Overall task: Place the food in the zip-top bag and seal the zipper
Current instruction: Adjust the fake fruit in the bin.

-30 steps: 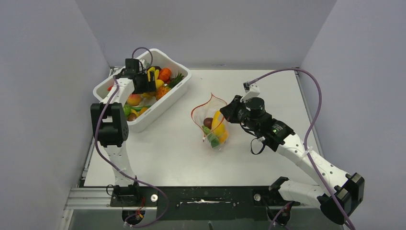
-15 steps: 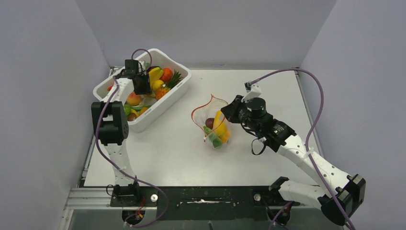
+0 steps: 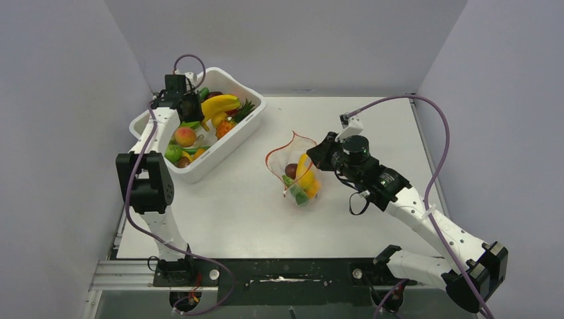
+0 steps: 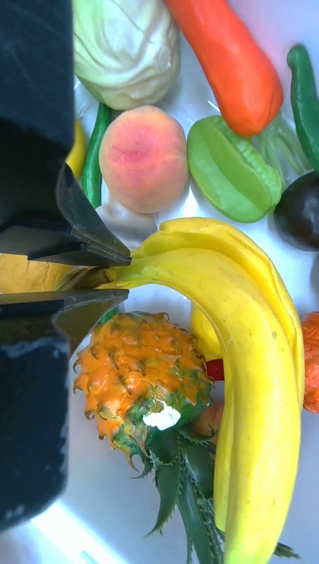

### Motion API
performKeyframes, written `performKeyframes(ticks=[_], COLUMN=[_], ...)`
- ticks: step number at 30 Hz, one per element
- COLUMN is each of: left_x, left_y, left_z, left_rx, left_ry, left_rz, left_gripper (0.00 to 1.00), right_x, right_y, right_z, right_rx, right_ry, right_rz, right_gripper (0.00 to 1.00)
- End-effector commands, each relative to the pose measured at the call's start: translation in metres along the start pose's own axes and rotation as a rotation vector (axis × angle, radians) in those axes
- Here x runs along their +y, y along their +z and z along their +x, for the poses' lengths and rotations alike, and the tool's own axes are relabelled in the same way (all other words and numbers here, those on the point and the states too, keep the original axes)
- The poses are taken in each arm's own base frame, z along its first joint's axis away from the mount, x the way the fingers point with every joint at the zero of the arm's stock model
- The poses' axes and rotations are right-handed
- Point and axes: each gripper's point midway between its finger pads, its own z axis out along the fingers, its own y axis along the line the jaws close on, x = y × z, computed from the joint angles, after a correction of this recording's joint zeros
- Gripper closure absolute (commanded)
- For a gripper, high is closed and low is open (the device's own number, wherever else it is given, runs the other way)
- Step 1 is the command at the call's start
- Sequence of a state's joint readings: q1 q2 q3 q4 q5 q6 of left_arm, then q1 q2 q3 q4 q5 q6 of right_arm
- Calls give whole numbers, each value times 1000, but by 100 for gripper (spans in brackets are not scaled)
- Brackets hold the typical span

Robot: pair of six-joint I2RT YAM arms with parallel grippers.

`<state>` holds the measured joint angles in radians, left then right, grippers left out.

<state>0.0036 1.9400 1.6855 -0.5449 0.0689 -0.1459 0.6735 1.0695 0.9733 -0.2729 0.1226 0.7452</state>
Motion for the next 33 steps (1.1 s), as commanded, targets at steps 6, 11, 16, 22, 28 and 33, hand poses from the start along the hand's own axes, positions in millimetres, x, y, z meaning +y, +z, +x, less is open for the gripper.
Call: performKeyframes(ticks=[6,11,16,22,28,33], left_x=[5,7,9,11,13,18], left_y=[-32,-37,-43,-60,-86,-95], left_z=[-31,-30,-32,-40,-47,-40], left_rx=[-136,-139,-153,-174,-229,-252], left_ry=[-14,-18,-27,-50,-69,-61], left_rz=[-45,-47,-63,-87,-108,-128], left_gripper=[88,88,91,100,100,100], right_x=[25,27,25,24,23,23], right_y=[-6,-4,-2,-5,-4,-5], right_z=[-30,-29,-26,-28,-26,-24], right_rx=[-91,-87,-79,-89,-87,-84], right_ry=[18,15,16,16,22,27], right_rz=[-76,-84,-78,-79,-79,-81], right_gripper=[100,100,100,100,100,100])
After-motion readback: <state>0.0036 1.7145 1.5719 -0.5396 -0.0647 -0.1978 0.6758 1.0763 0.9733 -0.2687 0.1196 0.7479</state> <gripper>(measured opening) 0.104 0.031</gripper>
